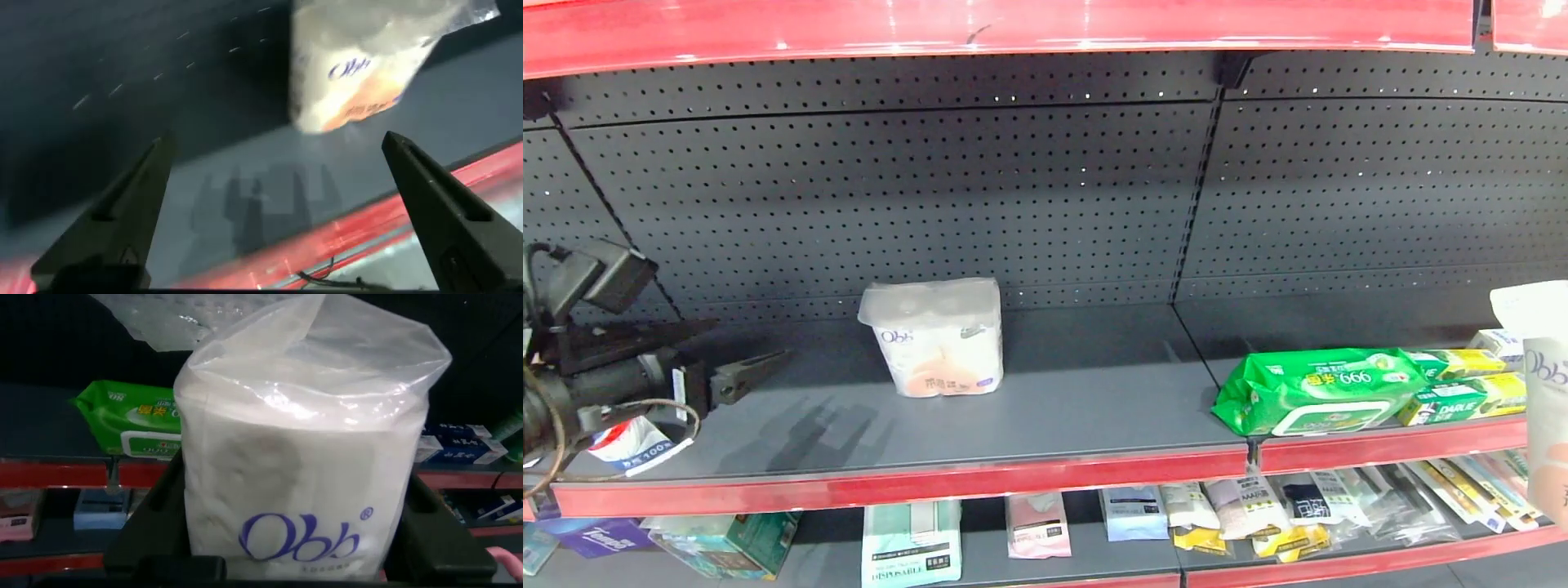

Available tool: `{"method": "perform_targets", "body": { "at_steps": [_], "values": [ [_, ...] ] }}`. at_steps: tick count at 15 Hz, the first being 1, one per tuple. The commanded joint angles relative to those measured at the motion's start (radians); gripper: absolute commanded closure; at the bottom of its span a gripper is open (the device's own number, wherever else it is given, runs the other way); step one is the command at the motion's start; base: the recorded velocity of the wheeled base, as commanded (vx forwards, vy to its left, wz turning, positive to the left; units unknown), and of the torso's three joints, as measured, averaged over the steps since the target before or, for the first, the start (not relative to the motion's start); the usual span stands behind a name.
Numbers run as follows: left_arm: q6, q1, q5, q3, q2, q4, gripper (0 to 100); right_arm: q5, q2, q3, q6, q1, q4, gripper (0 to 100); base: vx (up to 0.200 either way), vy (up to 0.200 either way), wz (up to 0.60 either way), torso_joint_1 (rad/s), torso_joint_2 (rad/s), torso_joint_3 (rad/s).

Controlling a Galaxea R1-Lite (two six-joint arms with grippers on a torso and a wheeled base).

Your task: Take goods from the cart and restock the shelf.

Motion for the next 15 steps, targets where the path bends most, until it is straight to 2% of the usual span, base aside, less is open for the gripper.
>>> {"method": "perform_targets", "body": {
  "at_steps": [1,2,3,4,5,6,7,9,10,12,15],
  "values": [
    [0.104,0.033,-0.181,-0.14,0.298,-0.03,0,-0.002,0.016,0.003,-0.004,-0.008,0.0,100,0.0,0.0,0.0,0.0,0.0,0.0],
    [0.108,0.031,-0.19,-0.145,0.303,-0.03,0,-0.002,0.016,0.001,-0.004,-0.008,0.0,100,0.0,0.0,0.0,0.0,0.0,0.0],
    [0.137,0.024,-0.301,-0.185,0.363,-0.03,0,-0.005,0.019,0.003,-0.018,-0.028,0.0,100,0.0,0.0,0.0,0.0,0.0,0.0],
    [0.137,0.024,-0.301,-0.185,0.363,-0.03,0,-0.005,0.019,0.003,-0.018,-0.028,0.0,100,0.0,0.0,0.0,0.0,0.0,0.0],
    [0.172,0.022,-0.373,-0.217,0.418,-0.032,0,-0.007,0.021,0.003,-0.022,-0.048,0.0,100,0.0,0.0,0.0,0.0,0.0,0.0],
    [0.197,0.022,-0.377,-0.235,0.442,-0.033,0,-0.007,0.021,0.004,-0.024,-0.049,0.0,100,0.0,0.0,0.0,0.0,0.0,0.0],
    [0.243,0.028,-0.416,-0.28,0.496,-0.033,0,-0.008,0.021,0.006,-0.033,-0.049,0.001,100,0.0,0.0,0.0,0.0,0.0,0.0],
    [0.29,0.033,-0.474,-0.33,0.557,-0.032,0,-0.008,0.024,0.007,-0.036,-0.063,0.001,100,0.0,0.0,0.0,0.0,0.0,0.0],
    [0.293,0.031,-0.528,-0.349,0.571,-0.032,0,-0.008,0.03,0.007,-0.038,-0.071,0.0,100,0.0,0.0,0.0,0.0,0.0,0.0],
    [0.293,0.028,-0.58,-0.387,0.606,-0.032,0,-0.008,0.03,0.007,-0.041,-0.08,0.0,100,0.0,0.0,0.0,0.0,0.0,0.0],
    [0.309,0.027,-0.629,-0.467,0.679,-0.037,0,-0.008,0.03,0.007,-0.062,-0.091,0.0,100,0.0,0.0,0.0,0.0,0.0,0.0]
  ]
}}
